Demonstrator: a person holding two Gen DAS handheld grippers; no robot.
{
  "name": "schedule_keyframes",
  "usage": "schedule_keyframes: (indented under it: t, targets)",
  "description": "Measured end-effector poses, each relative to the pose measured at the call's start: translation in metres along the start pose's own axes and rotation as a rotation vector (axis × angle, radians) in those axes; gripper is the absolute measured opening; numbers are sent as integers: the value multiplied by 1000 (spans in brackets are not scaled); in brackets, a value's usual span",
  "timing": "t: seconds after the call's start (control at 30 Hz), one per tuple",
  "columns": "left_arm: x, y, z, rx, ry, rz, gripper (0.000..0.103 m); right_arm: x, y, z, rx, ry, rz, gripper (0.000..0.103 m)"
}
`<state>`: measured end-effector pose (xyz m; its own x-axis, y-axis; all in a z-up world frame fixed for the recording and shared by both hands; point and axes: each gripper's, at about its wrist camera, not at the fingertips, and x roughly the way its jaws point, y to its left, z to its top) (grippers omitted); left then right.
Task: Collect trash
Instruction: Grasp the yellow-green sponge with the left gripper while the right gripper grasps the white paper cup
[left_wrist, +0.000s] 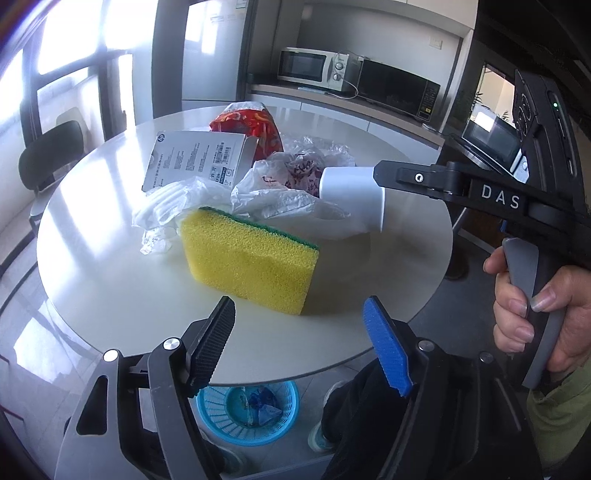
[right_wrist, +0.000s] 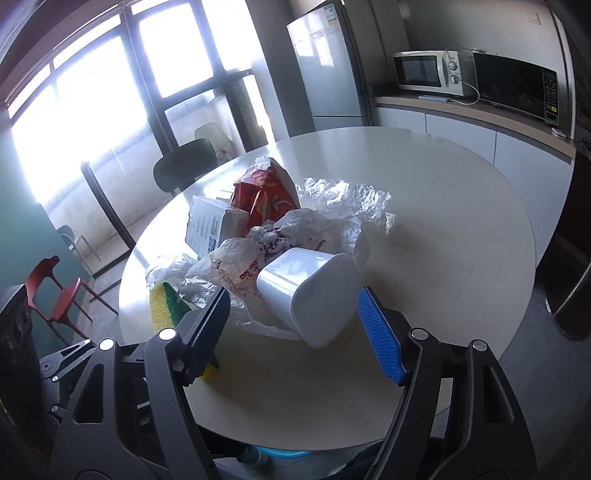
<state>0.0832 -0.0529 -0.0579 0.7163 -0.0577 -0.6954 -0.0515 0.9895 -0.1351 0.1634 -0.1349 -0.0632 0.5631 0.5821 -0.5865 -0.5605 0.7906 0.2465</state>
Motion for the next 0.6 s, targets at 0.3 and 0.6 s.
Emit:
schedule_keyframes:
  t: [0.3, 0.6]
  targets:
    - [21, -13, 8, -95, -33, 183, 76, 27, -1, -1, 0, 56, 33, 47]
    - [12, 11, 8, -215, -86, 252, 66, 30, -1, -4, -16, 57, 36, 11]
